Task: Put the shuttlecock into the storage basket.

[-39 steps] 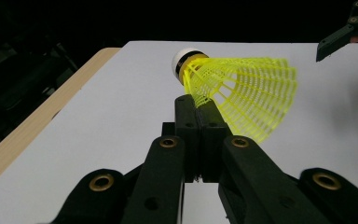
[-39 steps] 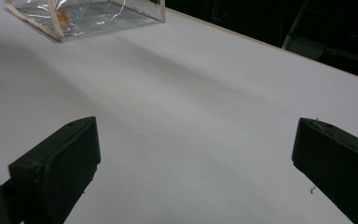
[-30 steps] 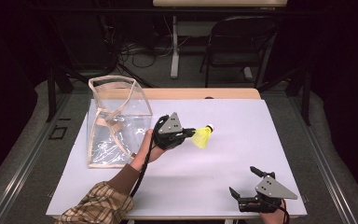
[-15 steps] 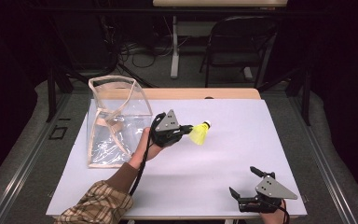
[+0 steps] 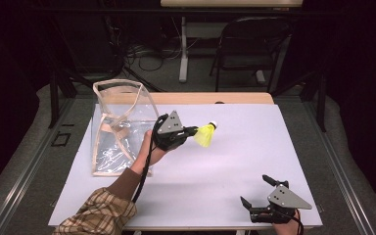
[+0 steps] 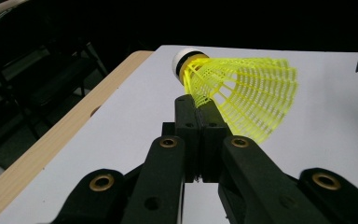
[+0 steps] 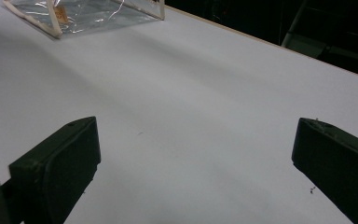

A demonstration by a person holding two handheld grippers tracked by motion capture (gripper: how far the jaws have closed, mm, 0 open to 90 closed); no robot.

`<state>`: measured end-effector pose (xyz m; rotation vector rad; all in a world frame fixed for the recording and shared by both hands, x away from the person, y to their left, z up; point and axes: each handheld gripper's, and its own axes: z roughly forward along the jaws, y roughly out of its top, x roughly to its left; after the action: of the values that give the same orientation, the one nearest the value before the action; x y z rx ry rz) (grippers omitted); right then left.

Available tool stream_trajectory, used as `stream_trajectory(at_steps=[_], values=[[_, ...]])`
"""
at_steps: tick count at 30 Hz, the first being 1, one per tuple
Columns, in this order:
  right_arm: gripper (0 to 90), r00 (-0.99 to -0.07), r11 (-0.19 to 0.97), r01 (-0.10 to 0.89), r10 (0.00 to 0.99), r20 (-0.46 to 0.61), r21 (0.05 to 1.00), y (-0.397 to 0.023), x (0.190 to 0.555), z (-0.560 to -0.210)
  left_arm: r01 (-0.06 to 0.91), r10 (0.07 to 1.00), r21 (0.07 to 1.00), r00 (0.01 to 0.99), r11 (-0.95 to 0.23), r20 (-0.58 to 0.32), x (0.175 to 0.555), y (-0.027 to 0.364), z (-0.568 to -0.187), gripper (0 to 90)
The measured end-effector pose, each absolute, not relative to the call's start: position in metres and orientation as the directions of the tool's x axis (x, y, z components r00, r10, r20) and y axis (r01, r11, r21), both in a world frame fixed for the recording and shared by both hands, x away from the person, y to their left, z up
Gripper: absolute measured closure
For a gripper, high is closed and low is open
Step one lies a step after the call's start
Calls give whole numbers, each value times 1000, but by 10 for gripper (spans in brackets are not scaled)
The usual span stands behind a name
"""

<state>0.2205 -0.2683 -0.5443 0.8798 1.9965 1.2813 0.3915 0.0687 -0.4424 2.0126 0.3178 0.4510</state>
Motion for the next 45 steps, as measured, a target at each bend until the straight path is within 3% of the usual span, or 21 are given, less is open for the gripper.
stream_trajectory(at_steps=[45], values=[[5, -599, 306, 204, 790, -129, 930, -269, 220, -544, 55, 511, 895, 835, -442, 201, 419, 102, -418, 895]])
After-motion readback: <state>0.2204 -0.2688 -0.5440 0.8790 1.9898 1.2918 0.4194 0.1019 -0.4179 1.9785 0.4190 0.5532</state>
